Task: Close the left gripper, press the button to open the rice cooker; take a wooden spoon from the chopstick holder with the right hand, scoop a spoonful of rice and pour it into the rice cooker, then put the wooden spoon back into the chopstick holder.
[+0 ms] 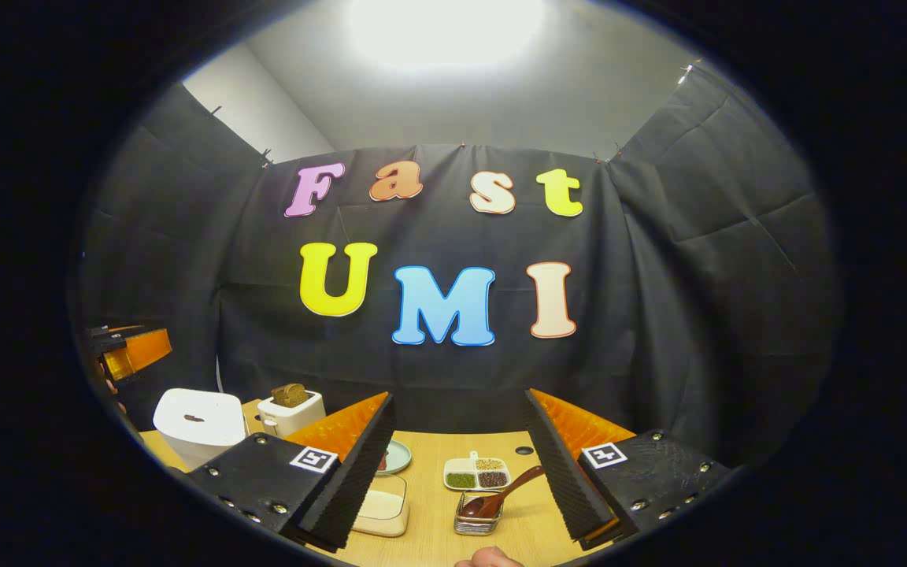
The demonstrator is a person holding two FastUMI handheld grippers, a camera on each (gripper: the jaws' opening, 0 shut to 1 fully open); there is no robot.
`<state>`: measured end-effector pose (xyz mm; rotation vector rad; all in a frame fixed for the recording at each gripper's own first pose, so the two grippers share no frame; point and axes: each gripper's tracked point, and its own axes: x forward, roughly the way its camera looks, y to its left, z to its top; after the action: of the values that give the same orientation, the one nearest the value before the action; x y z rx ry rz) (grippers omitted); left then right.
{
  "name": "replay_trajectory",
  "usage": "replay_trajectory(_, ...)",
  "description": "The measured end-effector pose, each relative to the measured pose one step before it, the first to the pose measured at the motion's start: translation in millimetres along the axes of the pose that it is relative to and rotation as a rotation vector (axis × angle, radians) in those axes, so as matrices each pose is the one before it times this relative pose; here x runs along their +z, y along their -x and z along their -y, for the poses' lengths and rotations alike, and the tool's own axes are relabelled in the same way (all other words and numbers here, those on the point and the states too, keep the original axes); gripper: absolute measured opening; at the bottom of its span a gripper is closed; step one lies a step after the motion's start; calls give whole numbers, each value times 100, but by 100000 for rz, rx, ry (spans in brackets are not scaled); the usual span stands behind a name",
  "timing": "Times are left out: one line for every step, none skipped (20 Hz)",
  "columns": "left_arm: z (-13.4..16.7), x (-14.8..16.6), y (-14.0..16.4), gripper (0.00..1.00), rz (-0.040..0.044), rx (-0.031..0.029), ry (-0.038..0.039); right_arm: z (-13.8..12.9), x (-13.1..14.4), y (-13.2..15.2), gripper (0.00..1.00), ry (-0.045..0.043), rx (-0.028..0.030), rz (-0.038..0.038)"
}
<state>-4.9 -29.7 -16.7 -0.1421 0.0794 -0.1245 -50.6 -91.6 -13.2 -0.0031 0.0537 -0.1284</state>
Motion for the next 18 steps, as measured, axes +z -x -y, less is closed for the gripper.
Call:
replay_trajectory(353, -431, 0, 100, 104, -807, 486, -325, -351, 258, 97, -1458, 696, -727)
replay_trajectory(227, -130, 73, 100, 73, -512, -1137, -230, -216, 49, 97, -907, 711, -904)
replay_trajectory(113, 85, 22, 98, 158, -383, -2246, -56, -214, -31, 97, -86, 494, -357)
replay_trajectory(-54, 133, -120, 99, 135, 297, -2723, 183, -137, -219, 97, 513, -31, -43)
replay_trajectory(60, 80, -188, 99, 280, 174, -2687, 163, -96, -143, 97, 760, -188, 111)
replay_trajectory(-240, 206, 1, 99, 937, 754, -1781, 95, -129, -149, 97, 562, -306, 51)
replay_trajectory(-40, 282, -121, 98, 667, 47, -608, 83, -128, -90, 97, 362, -31, -200)
replay_trajectory(29, -34, -31, 95, 124, 100, 170, 71, -24, -110, 97, 76, -11, -25)
replay_trajectory(-32, -145, -59, 95, -12, 414, 330, 69, 104, -69, 97, 224, 11, 0)
replay_trajectory(-22, -77, -30, 95, -126, 285, 348, 213, 161, -104, 97, 490, -154, 354)
replay_trajectory(107, -270, -176, 100, -361, -4, 382, 159, 203, -68, 97, 849, -297, 414)
replay_trajectory(53, -13, -168, 99, -169, -29, 179, -83, 158, -74, 97, 1126, 311, 483)
replay_trajectory(168, -68, -61, 99, 41, -391, 21, 3, 174, -59, 97, 1174, -101, 611)
replay_trajectory(5, 9, -55, 99, -210, -195, -260, -60, 224, -70, 97, 933, 119, 744)
replay_trajectory(102, -59, -83, 99, 71, -324, -287, -137, 221, 22, 97, 389, 262, 664)
replay_trajectory(-101, 32, -85, 100, 139, 82, -262, -215, 118, 5, 97, 126, 298, 604)
replay_trajectory(-102, -80, -102, 100, -282, -135, -260, -167, 125, -61, 97, -74, 261, 335)
replay_trajectory(-15, 4, 30, 98, -301, 163, -386, -167, 107, -99, 92, -238, 185, 255)
